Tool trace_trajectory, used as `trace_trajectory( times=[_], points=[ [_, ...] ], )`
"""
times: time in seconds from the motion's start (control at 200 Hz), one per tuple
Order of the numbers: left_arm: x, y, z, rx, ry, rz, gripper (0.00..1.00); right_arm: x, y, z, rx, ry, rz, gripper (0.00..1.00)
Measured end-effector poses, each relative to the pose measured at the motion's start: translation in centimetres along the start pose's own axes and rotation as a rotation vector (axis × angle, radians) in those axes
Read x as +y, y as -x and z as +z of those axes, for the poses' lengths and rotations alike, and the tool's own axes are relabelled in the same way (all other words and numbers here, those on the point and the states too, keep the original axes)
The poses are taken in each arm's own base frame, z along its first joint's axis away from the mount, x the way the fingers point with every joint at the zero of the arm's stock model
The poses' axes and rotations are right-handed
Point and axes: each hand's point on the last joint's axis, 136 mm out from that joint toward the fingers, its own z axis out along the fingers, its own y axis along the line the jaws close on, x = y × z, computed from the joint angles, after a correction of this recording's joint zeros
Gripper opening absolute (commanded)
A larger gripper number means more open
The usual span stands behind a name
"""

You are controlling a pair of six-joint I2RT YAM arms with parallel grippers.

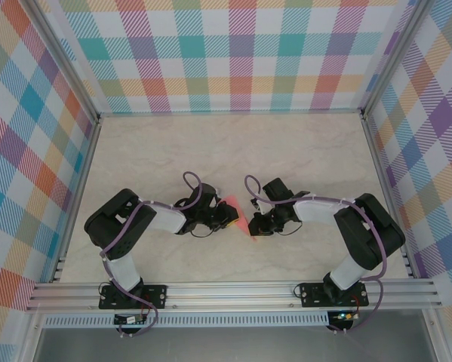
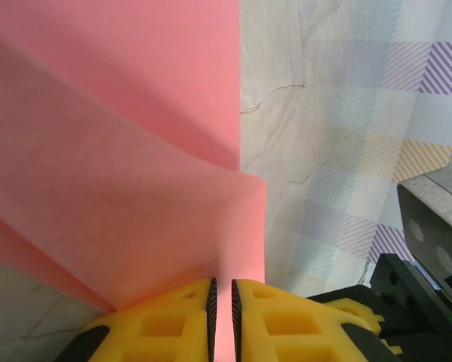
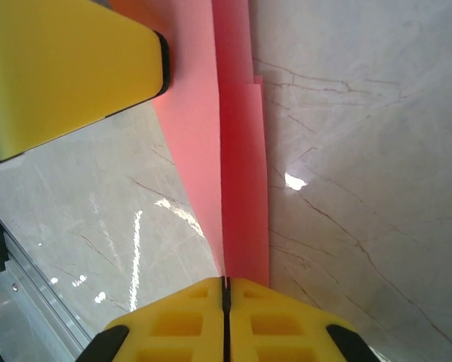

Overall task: Fold a paper plane with a square sheet of paper (pick it up from the middle)
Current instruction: Fold the wing for the fifth time at the center of the table.

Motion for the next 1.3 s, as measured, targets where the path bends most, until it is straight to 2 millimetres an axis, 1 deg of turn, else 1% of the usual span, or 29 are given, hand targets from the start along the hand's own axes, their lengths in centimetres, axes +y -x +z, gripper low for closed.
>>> trace_trajectory(
  times=[0.04, 0.11, 0.235, 0.43, 0.715, 0.93, 1.07, 1.245, 1.3],
  points=[
    [0.0, 0.0, 0.0, 0.000, 0.002, -0.001, 0.15, 0.0, 0.0, 0.0, 0.001, -0.001, -0.004, 0.16],
    [0.0, 0.0, 0.0, 0.000, 0.004, -0.002, 0.15, 0.1, 0.1, -0.1, 0.004, -0.002, -0.012, 0.18],
    [0.1, 0.0, 0.0, 0.001, 0.006, -0.002, 0.15, 0.1, -0.3, -0.3, 0.016, -0.008, -0.018, 0.19],
    [0.1, 0.0, 0.1, 0.002, 0.006, 0.000, 0.15, 0.4, -0.5, -0.9, 0.014, -0.007, -0.037, 0.16],
    [0.3, 0.0, 0.2, 0.004, 0.011, -0.002, 0.15, -0.1, -0.8, -0.9, 0.025, -0.030, -0.030, 0.16],
    [0.3, 0.0, 0.2, 0.004, 0.011, -0.003, 0.15, -0.5, -0.9, -0.7, 0.030, -0.046, -0.039, 0.09],
    [0.3, 0.1, 0.3, 0.004, 0.010, -0.003, 0.15, -0.8, -1.0, -0.4, 0.044, -0.053, -0.032, 0.08],
    [0.3, 0.1, 0.3, 0.004, 0.010, -0.003, 0.15, -0.9, -1.0, -0.2, 0.058, -0.059, -0.022, 0.11],
    [0.2, 0.1, 0.3, 0.003, 0.009, -0.003, 0.15, -0.9, -1.0, -0.3, 0.060, -0.061, -0.020, 0.15]
  ],
)
